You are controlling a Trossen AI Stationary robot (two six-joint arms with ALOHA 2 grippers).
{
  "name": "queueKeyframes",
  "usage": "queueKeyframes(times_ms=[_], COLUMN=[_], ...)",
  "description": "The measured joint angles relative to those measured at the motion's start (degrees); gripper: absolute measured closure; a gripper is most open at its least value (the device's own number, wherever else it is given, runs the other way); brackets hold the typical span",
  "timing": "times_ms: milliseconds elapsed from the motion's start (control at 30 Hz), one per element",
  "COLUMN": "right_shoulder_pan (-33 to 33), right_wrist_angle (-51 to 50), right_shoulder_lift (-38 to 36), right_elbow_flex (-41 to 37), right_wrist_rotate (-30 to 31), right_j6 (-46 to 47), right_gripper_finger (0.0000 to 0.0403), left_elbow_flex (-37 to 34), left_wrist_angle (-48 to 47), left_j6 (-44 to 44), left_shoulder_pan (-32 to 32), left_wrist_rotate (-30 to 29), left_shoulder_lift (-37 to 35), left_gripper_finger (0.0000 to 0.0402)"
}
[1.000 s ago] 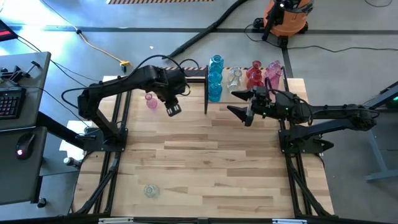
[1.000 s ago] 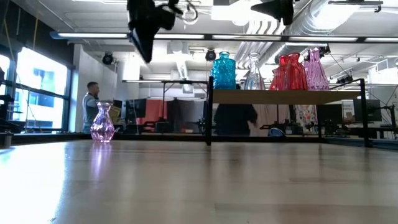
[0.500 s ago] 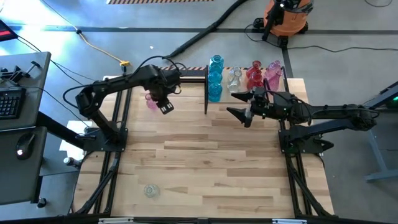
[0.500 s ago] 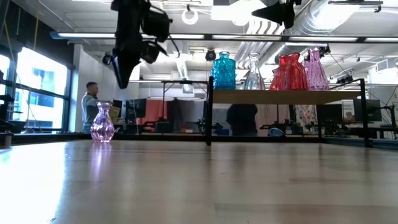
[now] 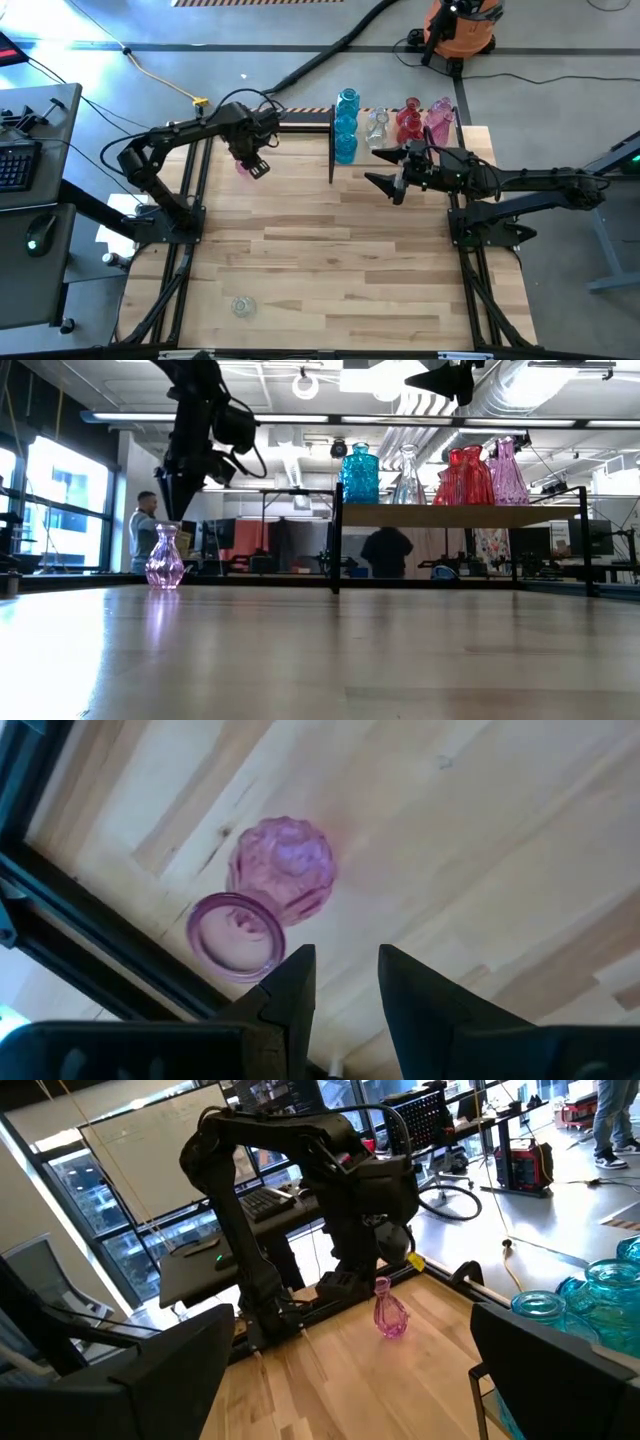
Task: Sort vases onto shelf
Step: Put the purple vase on the shelf aligned with the other purple vase
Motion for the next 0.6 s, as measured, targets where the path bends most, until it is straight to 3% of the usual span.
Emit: queueKeyframes(times_ms=[600], right_shoulder_pan=[0.0], right_wrist_angle=[0.0], right_shoulder_lift=[0.0], right_elbow_flex=[0.0], right_wrist_rotate=[0.1], right_j6=[0.4], right_gripper_finger=[0.0005], left_elbow_flex=[-0.4], left_wrist_angle=[2.0], left_j6=[0.6], left_shoulder_pan=[5.8], left_wrist_rotate=[0.5], left_shoulder_lift=[-2.8], left_gripper_finger=[0.0298])
